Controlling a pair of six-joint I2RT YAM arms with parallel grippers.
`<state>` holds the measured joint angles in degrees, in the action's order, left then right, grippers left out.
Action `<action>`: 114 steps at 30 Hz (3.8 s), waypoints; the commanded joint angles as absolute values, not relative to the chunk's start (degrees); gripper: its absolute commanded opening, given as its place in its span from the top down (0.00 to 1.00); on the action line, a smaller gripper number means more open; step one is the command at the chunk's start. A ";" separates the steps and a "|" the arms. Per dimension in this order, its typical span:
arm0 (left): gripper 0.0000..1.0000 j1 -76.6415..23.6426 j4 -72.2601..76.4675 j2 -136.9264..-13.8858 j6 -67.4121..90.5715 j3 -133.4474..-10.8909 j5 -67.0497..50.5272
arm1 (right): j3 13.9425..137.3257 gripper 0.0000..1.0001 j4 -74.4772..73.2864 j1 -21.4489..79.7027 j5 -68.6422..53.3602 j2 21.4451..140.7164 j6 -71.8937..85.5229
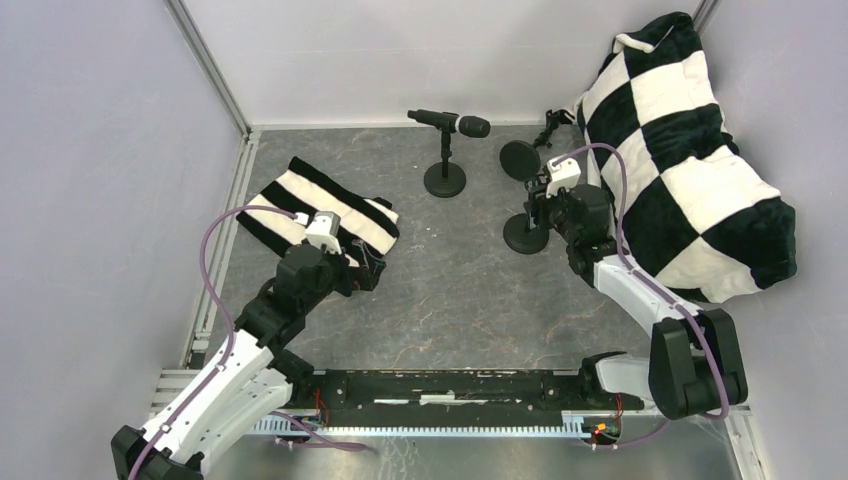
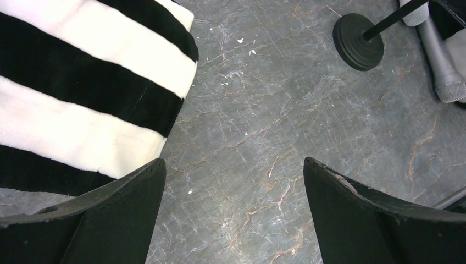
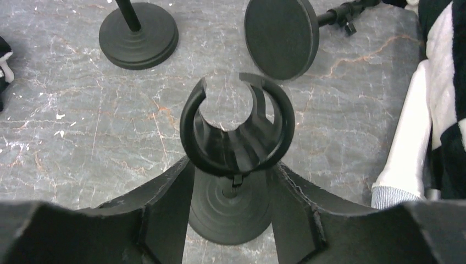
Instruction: Attach the microphones to the stand
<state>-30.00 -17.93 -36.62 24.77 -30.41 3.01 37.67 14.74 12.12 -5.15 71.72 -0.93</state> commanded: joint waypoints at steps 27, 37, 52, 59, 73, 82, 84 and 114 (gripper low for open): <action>0.00 -30.06 -17.45 -37.35 20.70 -31.29 0.26 | 34.41 1.00 30.94 27.47 -14.86 77.66 3.36; 0.00 -30.15 -17.26 -36.58 21.04 -31.03 0.51 | 39.95 0.89 32.96 45.27 -9.16 83.65 2.14; 0.00 -30.15 -17.87 -36.66 20.39 -31.25 0.82 | 29.28 0.25 23.62 48.27 3.43 64.08 2.98; 0.00 -30.15 -17.96 -36.54 20.31 -31.37 0.81 | 25.69 0.26 7.91 48.26 18.41 45.99 5.21; 0.00 -30.44 -18.12 -36.86 20.53 -31.36 0.66 | 44.64 0.23 -5.34 15.70 17.69 65.90 6.46; 0.00 -30.50 -18.66 -36.60 19.79 -31.92 1.67 | 53.75 0.21 -1.18 1.36 12.83 82.99 8.18; 0.00 -30.50 -18.68 -36.32 19.85 -31.89 1.75 | 55.95 0.21 -0.67 -0.49 10.12 86.39 7.36; 0.00 -30.50 -19.13 -37.51 18.81 -32.32 1.17 | 73.78 0.26 -5.71 -5.10 13.92 113.93 1.16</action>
<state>-30.35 -19.68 -37.43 21.47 -30.41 1.39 72.36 -4.23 -4.62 12.62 111.68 1.87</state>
